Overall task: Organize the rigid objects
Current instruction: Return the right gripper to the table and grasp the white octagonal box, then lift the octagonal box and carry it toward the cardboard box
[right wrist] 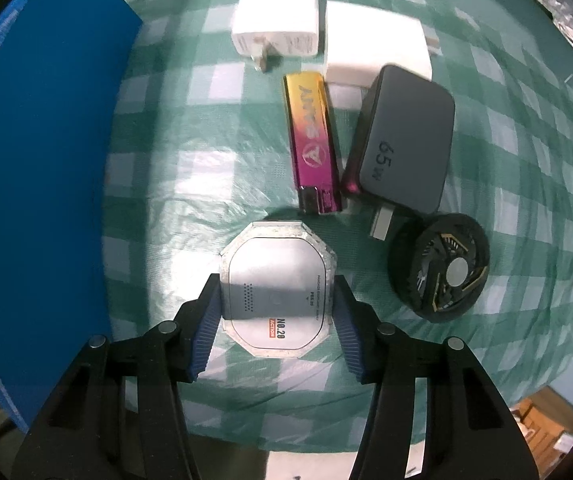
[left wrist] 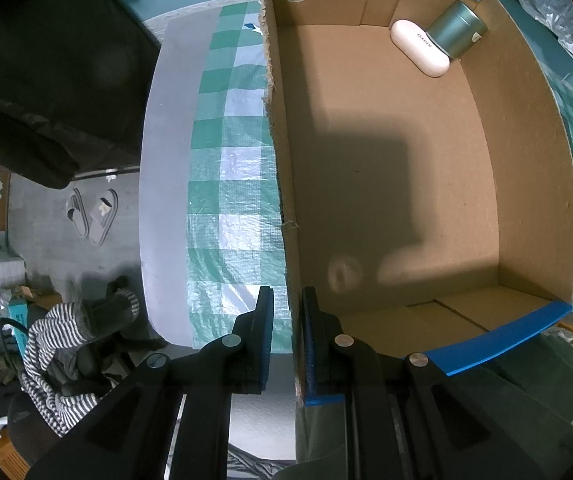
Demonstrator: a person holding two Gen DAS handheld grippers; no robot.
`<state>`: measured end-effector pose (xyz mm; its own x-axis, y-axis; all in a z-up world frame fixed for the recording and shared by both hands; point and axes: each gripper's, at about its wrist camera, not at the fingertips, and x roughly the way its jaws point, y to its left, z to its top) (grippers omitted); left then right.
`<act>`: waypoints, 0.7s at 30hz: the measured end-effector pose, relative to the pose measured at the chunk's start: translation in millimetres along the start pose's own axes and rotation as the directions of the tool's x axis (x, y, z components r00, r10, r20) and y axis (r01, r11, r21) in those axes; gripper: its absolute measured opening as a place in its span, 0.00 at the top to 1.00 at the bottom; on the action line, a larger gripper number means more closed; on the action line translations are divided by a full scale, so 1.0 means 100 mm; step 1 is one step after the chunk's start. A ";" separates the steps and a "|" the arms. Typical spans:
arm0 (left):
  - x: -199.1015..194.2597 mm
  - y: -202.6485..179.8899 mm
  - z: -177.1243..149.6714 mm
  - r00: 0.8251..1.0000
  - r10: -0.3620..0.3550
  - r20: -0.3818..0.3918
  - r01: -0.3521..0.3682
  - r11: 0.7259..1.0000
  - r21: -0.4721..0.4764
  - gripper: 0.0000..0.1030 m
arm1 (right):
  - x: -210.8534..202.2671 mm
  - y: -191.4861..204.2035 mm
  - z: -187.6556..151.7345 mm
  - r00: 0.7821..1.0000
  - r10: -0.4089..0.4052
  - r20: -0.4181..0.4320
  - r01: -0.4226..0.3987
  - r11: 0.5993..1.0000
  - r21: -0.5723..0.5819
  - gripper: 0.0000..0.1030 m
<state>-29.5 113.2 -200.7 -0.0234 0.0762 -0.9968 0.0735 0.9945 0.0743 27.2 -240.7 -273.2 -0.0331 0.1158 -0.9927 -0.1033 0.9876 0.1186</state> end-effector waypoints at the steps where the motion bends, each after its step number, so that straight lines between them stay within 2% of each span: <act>1: 0.00 0.00 0.00 1.000 0.000 0.000 0.000 1.000 0.000 0.87 | -0.02 0.01 0.01 1.000 0.004 0.002 -0.004 1.000 -0.002 0.48; 11: -0.01 0.00 0.01 1.000 0.002 -0.001 -0.002 1.000 0.002 0.87 | -0.42 0.09 0.09 0.999 0.031 0.022 -0.030 0.998 -0.046 0.48; 21: -0.02 -0.02 0.01 1.000 -0.002 0.004 0.002 1.000 -0.001 0.87 | -0.89 0.34 0.29 0.997 0.053 0.061 -0.046 0.992 -0.120 0.48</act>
<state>-28.6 111.4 -199.0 -0.0190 0.0740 -0.9971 0.0722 0.9948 0.0725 54.9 -213.9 -181.8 0.0226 0.1745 -0.9844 -0.2203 0.9613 0.1653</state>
